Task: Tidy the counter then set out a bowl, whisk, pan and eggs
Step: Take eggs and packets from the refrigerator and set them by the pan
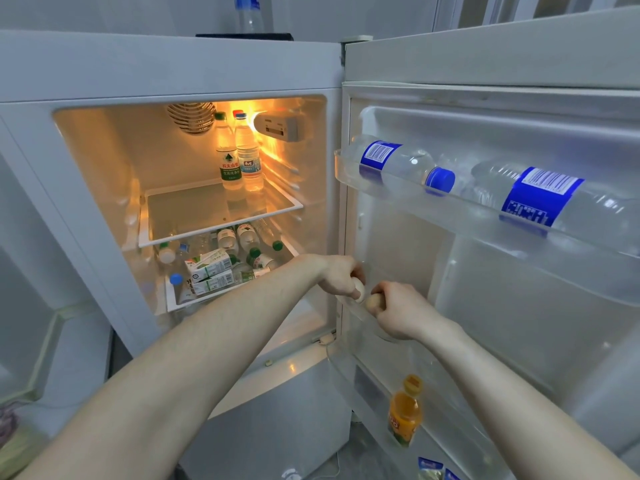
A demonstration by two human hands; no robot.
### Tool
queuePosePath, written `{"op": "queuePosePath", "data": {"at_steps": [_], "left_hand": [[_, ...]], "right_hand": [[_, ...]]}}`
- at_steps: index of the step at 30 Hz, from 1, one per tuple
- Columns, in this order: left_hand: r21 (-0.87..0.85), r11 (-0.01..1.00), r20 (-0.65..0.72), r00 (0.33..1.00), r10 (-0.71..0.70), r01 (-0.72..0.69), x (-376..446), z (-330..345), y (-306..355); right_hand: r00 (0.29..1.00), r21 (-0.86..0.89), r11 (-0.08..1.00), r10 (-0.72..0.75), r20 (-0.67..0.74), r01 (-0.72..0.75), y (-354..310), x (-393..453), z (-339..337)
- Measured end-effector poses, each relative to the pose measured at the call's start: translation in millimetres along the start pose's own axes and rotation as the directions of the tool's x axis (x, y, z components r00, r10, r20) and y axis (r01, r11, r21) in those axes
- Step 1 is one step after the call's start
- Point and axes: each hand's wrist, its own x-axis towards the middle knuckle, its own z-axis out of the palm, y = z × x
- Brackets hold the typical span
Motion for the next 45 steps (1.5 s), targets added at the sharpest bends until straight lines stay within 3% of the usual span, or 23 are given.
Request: {"op": "queuePosePath", "data": {"at_steps": [5, 8, 12, 17, 21, 29, 36, 39, 40, 45], "left_hand": [[-0.084, 0.996, -0.068, 0.997, -0.023, 0.018, -4.8, 6.4, -1.5], [-0.142, 0.99, -0.2, 0.978, -0.053, 0.024, -12.7, 14.3, -6.4], [-0.345, 0.938, -0.425, 0.897, -0.119, -0.039, -39.6, 24.1, -10.4], [-0.512, 0.841, -0.591, 0.782, -0.198, -0.174, -107.1, 40.1, -14.5], [-0.6, 0.774, -0.64, 0.702, -0.312, -0.203, -172.4, 60.8, -27.3], [-0.757, 0.632, -0.61, 0.528, -0.592, -0.166, -291.8, 117.0, -46.7], [-0.865, 0.465, -0.501, 0.275, -0.821, -0.188, -386.2, 172.3, -29.9], [-0.891, 0.424, -0.445, 0.127, -0.886, -0.163, -417.0, 193.2, -12.2], [-0.904, 0.401, -0.411, 0.041, -0.911, -0.151, -430.2, 204.6, 1.8], [-0.956, 0.259, -0.223, -0.231, -0.947, -0.138, -463.0, 244.5, 69.9]], "right_hand": [[1.0, 0.036, 0.999, 0.02, -0.013, -0.02, -0.2, -4.9, 0.1], [0.999, 0.054, 0.998, 0.01, -0.053, -0.007, 0.2, -9.9, 0.2], [0.991, 0.103, 0.994, -0.015, -0.136, 0.029, -0.5, -18.1, -4.4], [0.969, 0.179, 0.976, -0.08, -0.235, 0.124, -12.0, -36.3, -15.1], [0.945, 0.277, 0.926, -0.18, -0.272, 0.256, -35.4, -62.9, -19.7], [0.889, 0.39, 0.8, -0.43, -0.157, 0.456, -109.0, -98.2, 10.7], [0.745, 0.544, 0.636, -0.666, 0.03, 0.547, -181.7, -125.8, 55.4], [0.652, 0.613, 0.562, -0.752, 0.1, 0.555, -202.5, -139.1, 76.4], [0.596, 0.637, 0.528, -0.792, 0.131, 0.561, -210.3, -147.0, 84.0], [0.373, 0.743, 0.408, -0.9, 0.228, 0.531, -226.2, -175.9, 108.8]]}}
